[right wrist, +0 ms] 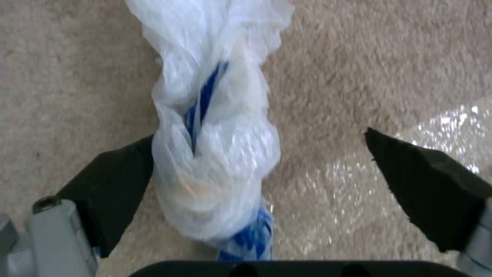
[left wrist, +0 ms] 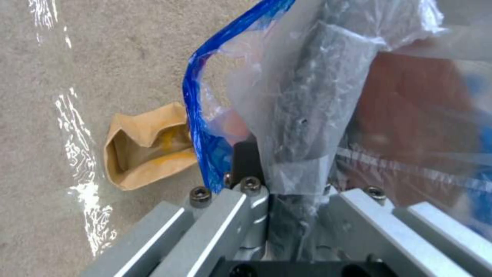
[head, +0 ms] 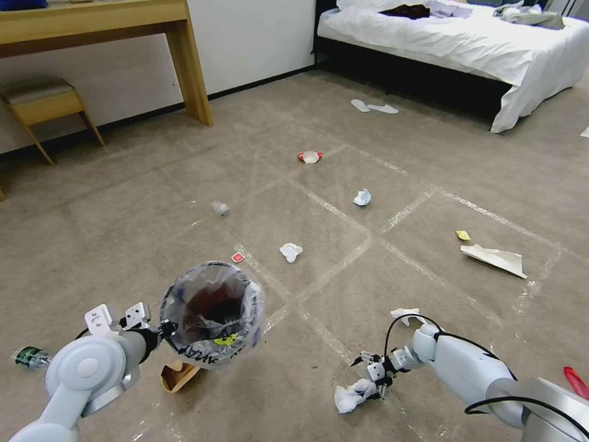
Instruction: Pick up the trash bin and place the garbage on the floor into it.
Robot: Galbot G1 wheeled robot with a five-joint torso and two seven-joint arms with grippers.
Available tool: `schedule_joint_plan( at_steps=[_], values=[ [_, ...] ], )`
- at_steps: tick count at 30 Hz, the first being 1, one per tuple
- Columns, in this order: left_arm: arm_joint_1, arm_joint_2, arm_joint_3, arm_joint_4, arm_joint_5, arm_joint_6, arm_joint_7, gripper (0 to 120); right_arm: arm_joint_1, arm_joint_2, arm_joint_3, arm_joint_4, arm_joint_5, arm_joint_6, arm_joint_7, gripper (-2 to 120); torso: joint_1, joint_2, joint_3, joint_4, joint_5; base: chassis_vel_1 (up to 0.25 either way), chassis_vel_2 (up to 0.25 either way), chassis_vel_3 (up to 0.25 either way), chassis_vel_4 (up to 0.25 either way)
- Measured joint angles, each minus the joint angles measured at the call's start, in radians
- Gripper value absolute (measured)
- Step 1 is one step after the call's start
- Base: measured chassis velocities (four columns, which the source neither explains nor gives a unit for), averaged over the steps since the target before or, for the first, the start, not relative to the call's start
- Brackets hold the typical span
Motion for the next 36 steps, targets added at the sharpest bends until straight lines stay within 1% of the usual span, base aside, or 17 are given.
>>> schedule_joint_plan(
  at_steps=[4, 5, 7, 9, 11, 15, 18, 19, 22, 23, 25, 27, 30, 32, 33, 35, 36],
  values=[
    [0.0, 0.002, 0.0, 0.0, 0.006, -0.004, 0.004, 0, -0.001, 0.011, -0.006, 0.0, 0.009, 0.0, 0.0, 83, 0.0, 0.0, 0.0, 0.0002, 0.0001, 0.0, 0.0, 0.0, 0.0],
    [0.0, 0.002, 0.0, 0.0, 0.006, -0.004, 0.004, 0, -0.001, 0.011, -0.006, 0.0, 0.009, 0.0, 0.0, 83, 0.0, 0.0, 0.0, 0.0002, 0.0001, 0.0, 0.0, 0.0, 0.0],
    [0.0, 0.003, -0.001, 0.0, 0.01, -0.006, 0.006, 0, -0.003, 0.008, -0.014, 0.009, 0.021, 0.0, 0.001, 70, 0.0, 0.0, 0.0, 0.0, 0.0001, 0.0, 0.0, 0.0, 0.0],
    [0.0, 0.004, -0.001, 0.0, 0.011, -0.007, 0.008, 0, -0.003, 0.003, -0.015, 0.012, 0.023, 0.0, 0.0, 67, 0.0, 0.0, 0.0, 0.0, 0.0002, 0.0, 0.0, 0.0, 0.0],
    [0.0, 0.004, -0.001, -0.002, 0.012, -0.009, 0.01, 0, -0.004, -0.014, -0.017, 0.02, 0.023, 0.0, -0.002, 55, 0.0, 0.0, 0.0, 0.0, 0.0001, 0.0, 0.0, 0.0, 0.0],
    [-0.001, 0.004, -0.001, -0.004, 0.014, -0.011, 0.013, 0, -0.005, -0.026, -0.016, 0.021, 0.018, 0.001, -0.003, 47, 0.0, 0.0, 0.0, -0.0001, 0.0, 0.0, 0.0, 0.0, 0.0],
    [-0.004, 0.004, 0.0, -0.004, 0.02, -0.014, 0.016, 0, -0.014, -0.041, -0.004, 0.019, 0.01, 0.001, -0.003, 28, 0.0, 0.0, 0.0, -0.0002, 0.0, 0.0, 0.0, 0.0, 0.0],
    [-0.004, 0.004, 0.0, -0.004, 0.02, -0.014, 0.016, 0, -0.014, -0.041, -0.004, 0.019, 0.01, 0.001, -0.003, 28, 0.0, 0.0, 0.0, -0.0002, 0.0, 0.0, 0.0, 0.0, 0.0],
    [-0.007, 0.006, 0.003, -0.004, 0.023, -0.015, 0.018, 0, -0.025, -0.042, 0.004, 0.026, 0.015, 0.002, -0.001, 16, 0.0, 0.0, 0.0, 0.0, 0.0001, 0.0, 0.0, 0.0, 0.0],
    [-0.007, 0.006, 0.003, -0.004, 0.023, -0.015, 0.018, 0, -0.025, -0.042, 0.004, 0.026, 0.015, 0.002, -0.001, 16, 0.0, 0.0, 0.0, 0.0, 0.0001, 0.0, 0.0, 0.0, 0.0],
    [-0.007, 0.011, 0.003, -0.005, 0.021, -0.015, 0.018, 0, -0.027, -0.046, 0.01, 0.037, 0.036, 0.002, -0.003, 4, 0.0, 0.0, 0.0, -0.0001, 0.0002, 0.0, 0.0, 0.0, 0.0],
    [-0.006, 0.013, 0.003, -0.007, 0.019, -0.015, 0.017, 0, -0.027, -0.048, 0.016, 0.044, 0.05, 0.002, -0.006, 0, 0.0, 0.0, 0.0, -0.0001, 0.0001, 0.0, 0.0, 0.0, 0.0],
    [-0.005, 0.017, 0.003, -0.01, 0.016, -0.015, 0.016, 0, -0.027, -0.055, 0.049, 0.061, 0.095, 0.001, -0.019, 0, 0.0, 0.0, 0.0, 0.0, 0.0003, 0.0, 0.0, 0.0, 0.0],
    [-0.004, 0.026, 0.001, -0.013, 0.009, -0.015, 0.013, 0, -0.03, -0.083, 0.127, 0.113, 0.235, -0.004, -0.039, 0, 0.0, 0.0, 0.0, 0.0, 0.0001, 0.0, 0.0, 0.0, 0.0],
    [-0.004, 0.026, 0.001, -0.013, 0.009, -0.015, 0.013, 0, -0.03, -0.083, 0.127, 0.113, 0.235, -0.004, -0.039, 0, 0.0, 0.0, 0.0, 0.0, 0.0001, 0.0, 0.0, 0.0, 0.0],
    [-0.002, 0.036, 0.001, -0.014, 0.001, -0.016, 0.012, 0, -0.031, -0.115, 0.203, 0.162, 0.362, -0.024, -0.042, 0, 0.0, 0.0, 0.0, 0.0001, 0.0001, 0.0, 0.0, 0.0, 0.0],
    [-0.002, 0.036, 0.001, -0.014, 0.001, -0.016, 0.012, 0, -0.031, -0.115, 0.203, 0.162, 0.362, -0.024, -0.042, 0, 0.0, 0.0, 0.0, 0.0001, 0.0001, 0.0, 0.0, 0.0, 0.0]
  ],
)
